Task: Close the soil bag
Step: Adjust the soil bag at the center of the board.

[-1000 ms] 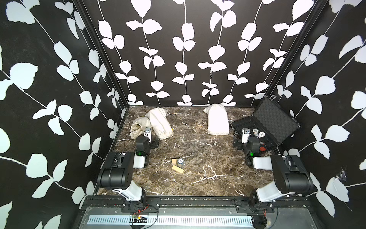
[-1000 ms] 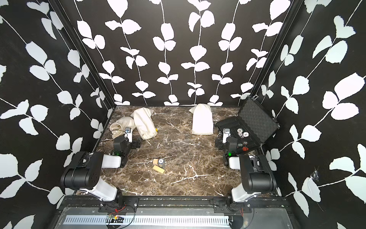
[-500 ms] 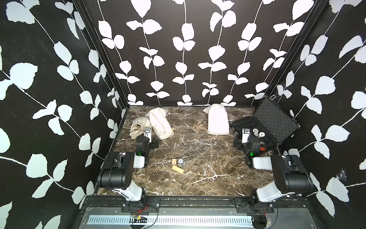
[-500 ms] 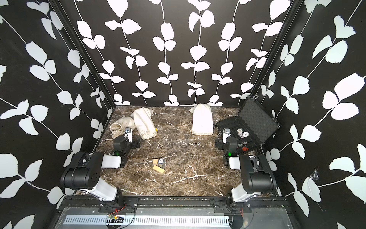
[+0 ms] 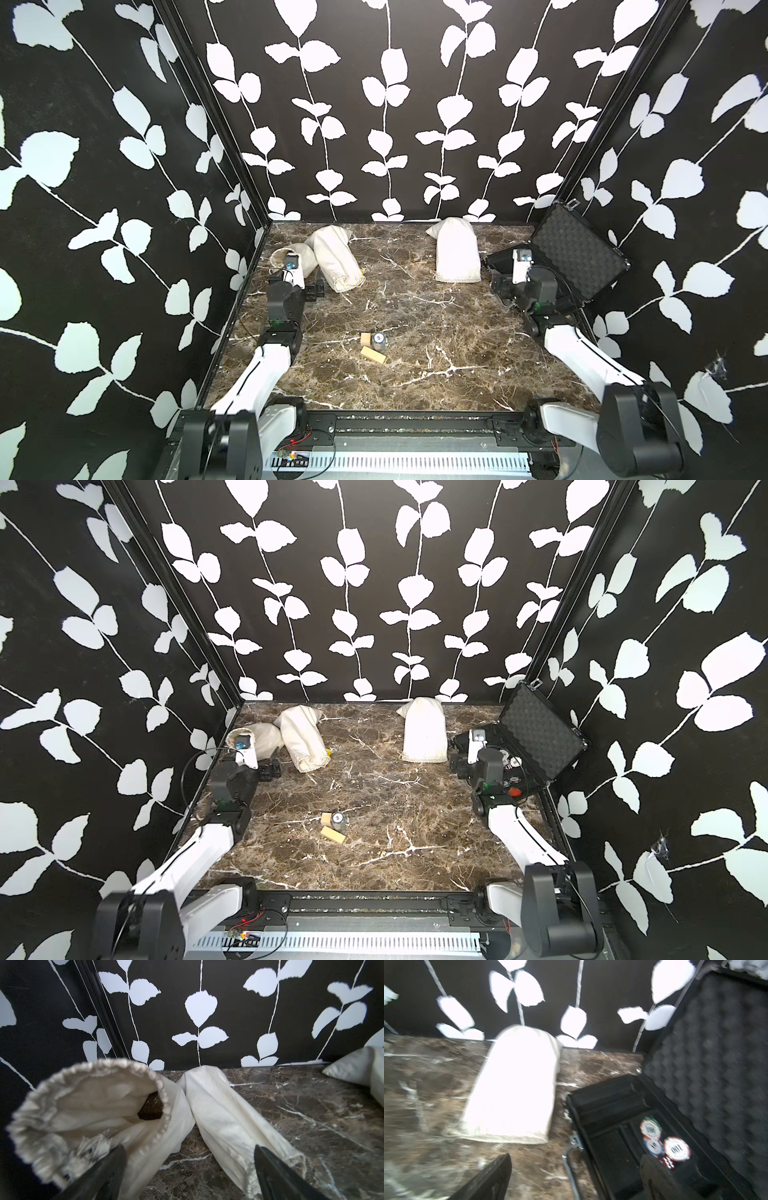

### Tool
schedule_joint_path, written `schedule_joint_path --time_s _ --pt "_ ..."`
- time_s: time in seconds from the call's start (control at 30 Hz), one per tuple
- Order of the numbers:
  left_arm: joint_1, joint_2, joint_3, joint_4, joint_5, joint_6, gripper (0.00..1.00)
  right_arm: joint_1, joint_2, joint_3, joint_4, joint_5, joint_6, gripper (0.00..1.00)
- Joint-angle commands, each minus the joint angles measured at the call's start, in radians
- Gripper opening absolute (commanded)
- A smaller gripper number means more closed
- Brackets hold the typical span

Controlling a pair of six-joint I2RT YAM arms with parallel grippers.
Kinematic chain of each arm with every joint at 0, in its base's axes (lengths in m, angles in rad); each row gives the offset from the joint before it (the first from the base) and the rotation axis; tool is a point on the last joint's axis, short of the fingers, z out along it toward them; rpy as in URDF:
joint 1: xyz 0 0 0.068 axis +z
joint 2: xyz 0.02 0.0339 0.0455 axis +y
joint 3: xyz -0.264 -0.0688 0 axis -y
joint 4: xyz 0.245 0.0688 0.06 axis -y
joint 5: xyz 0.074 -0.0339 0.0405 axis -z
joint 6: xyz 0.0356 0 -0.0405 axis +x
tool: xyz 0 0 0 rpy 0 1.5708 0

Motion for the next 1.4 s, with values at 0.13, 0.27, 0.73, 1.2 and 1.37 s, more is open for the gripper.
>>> schedule_joint_path --time_s 0.13,0.27,0.73,1.2,1.37 --pt "-0.251 0.036 0.151 -0.225 0.058 -0.11 0.99 0.151 0.252 0.271 -0.381 0.034 0.086 0.99" --pt "-0.364 0.098 0.201 -0.245 0.075 -0.107 0.99 0.178 0.446 0.418 -0.397 0.032 0.108 0.99" --pt "-0.511 0.428 0.311 -0.12 0.184 -0.159 0.99 0.181 0.975 0.968 -0.701 0.098 0.194 0.99" --pt "-0.601 0.613 0.402 -0.187 0.25 -0.143 0.92 0.257 0.864 0.7 -0.74 0.044 0.176 0.66" --pt "-0.671 0.662 0.428 -0.219 0.254 -0.127 0.89 0.292 0.718 0.45 -0.637 0.001 0.221 0.56"
